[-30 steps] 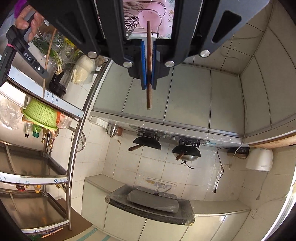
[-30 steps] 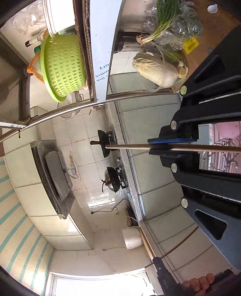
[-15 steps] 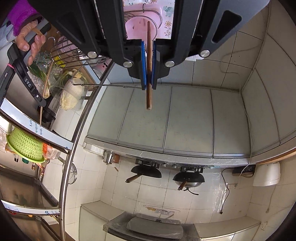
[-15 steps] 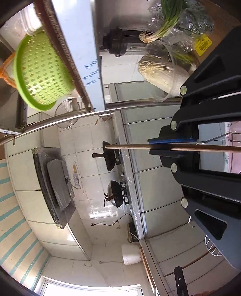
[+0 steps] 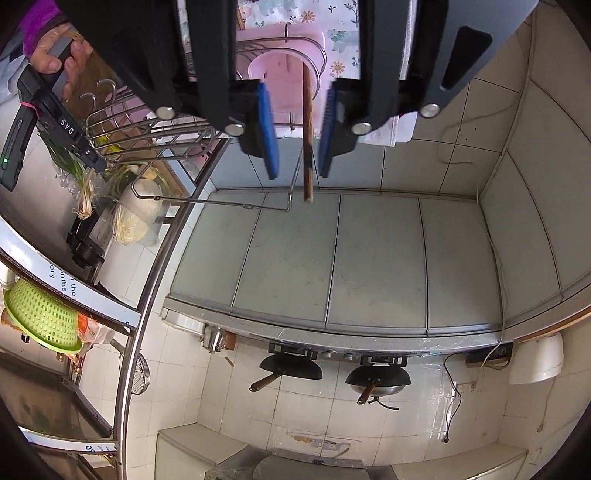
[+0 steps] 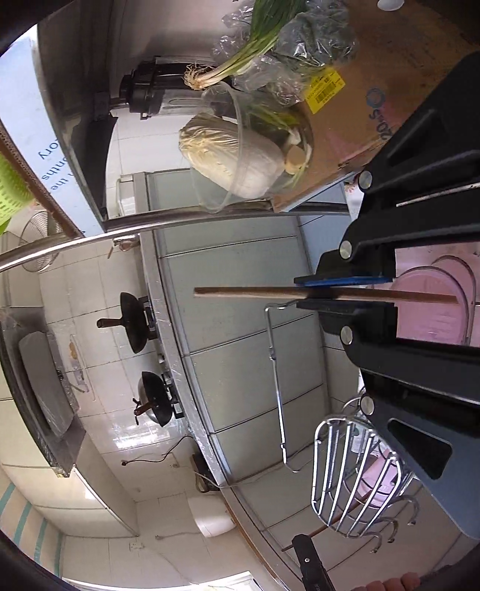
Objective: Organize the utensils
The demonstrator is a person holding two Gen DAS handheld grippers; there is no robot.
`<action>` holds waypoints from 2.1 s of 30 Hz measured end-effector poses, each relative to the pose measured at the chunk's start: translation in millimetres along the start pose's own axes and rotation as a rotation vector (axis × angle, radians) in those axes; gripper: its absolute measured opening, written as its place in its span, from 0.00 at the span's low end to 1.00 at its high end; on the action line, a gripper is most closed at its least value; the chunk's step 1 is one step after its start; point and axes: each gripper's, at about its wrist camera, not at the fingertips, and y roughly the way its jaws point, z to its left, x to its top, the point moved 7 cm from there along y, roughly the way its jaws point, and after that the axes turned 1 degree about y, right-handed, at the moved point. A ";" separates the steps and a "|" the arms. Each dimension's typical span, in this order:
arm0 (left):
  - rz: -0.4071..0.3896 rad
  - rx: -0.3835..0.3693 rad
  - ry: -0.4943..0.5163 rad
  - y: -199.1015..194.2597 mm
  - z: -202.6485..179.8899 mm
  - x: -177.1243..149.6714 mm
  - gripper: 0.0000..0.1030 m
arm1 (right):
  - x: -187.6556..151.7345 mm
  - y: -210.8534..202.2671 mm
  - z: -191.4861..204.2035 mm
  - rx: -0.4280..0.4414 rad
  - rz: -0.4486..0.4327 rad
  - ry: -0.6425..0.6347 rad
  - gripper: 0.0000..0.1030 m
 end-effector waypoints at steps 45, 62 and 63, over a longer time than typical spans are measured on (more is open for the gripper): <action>0.574 -0.150 -0.095 39.7 -32.1 -262.4 0.19 | -194.7 -74.2 4.6 0.085 0.443 0.089 0.35; 0.582 -0.155 -0.110 64.4 -54.8 -258.9 0.19 | -202.7 -61.9 0.3 0.102 0.474 0.104 0.35; 0.580 -0.168 -0.127 63.8 -54.0 -256.0 0.19 | -202.6 -60.9 -0.1 0.104 0.475 0.107 0.35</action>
